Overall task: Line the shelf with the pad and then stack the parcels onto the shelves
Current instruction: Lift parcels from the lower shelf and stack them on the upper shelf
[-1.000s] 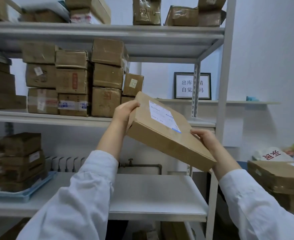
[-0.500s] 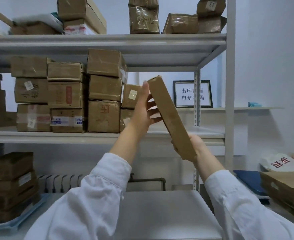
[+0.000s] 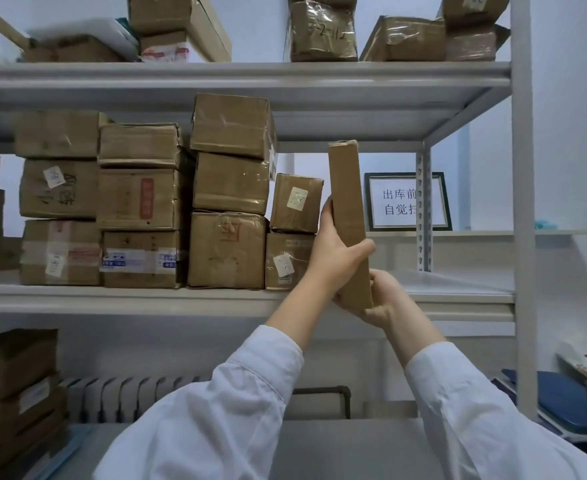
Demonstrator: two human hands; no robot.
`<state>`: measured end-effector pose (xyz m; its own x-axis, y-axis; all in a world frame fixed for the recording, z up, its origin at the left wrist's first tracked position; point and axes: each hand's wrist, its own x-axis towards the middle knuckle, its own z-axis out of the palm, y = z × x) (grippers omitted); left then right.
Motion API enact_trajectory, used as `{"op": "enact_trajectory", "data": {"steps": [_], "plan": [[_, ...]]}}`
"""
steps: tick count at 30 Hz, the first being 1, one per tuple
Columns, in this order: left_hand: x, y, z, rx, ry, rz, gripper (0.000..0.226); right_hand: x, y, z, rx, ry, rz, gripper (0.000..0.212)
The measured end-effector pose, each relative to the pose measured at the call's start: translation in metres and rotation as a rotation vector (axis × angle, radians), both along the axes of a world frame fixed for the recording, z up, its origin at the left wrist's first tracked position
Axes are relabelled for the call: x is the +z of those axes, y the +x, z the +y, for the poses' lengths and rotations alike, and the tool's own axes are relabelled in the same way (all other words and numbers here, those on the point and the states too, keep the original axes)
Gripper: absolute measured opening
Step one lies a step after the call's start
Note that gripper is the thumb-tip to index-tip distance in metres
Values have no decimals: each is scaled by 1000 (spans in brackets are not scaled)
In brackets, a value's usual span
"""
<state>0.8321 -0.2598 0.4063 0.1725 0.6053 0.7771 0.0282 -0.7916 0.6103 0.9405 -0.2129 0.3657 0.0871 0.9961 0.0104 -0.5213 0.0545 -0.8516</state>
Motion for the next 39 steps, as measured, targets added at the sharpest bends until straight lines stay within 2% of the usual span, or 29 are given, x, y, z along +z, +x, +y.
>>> {"op": "enact_trajectory", "data": {"steps": [3, 6, 8, 9, 15, 18, 21, 25, 29, 33, 39], "plan": [[0, -2, 18, 9, -14, -15, 81, 14, -8, -4, -96, -38, -268, 23], [-3, 1, 34, -15, -43, -35, 84, 27, -8, -2, -277, 20, -447, 44], [-4, 4, 41, -19, -48, -67, 86, 36, -7, 1, -278, 177, -448, 37], [-5, 5, 44, -12, -45, -81, 85, 38, -7, 3, -260, 236, -442, 39], [-3, 12, 58, 81, 24, -99, 81, 41, -10, 19, -58, 420, -369, 47], [-6, 13, 69, 148, 10, -76, 81, 33, -7, 25, -38, 439, -351, 49], [-10, 13, 73, 173, -13, -76, 71, 24, -2, 35, -5, 470, -414, 54], [-17, 12, 78, 196, -24, -74, 61, 21, -3, 42, 2, 535, -512, 43], [-20, 6, 84, 268, -22, -77, 57, 22, -10, 49, -1, 605, -473, 35], [-23, -1, 93, 340, 2, -75, 52, 20, -15, 60, -46, 627, -469, 41], [-23, -5, 102, 341, 5, -138, 41, 22, -14, 67, -83, 601, -443, 40]]}}
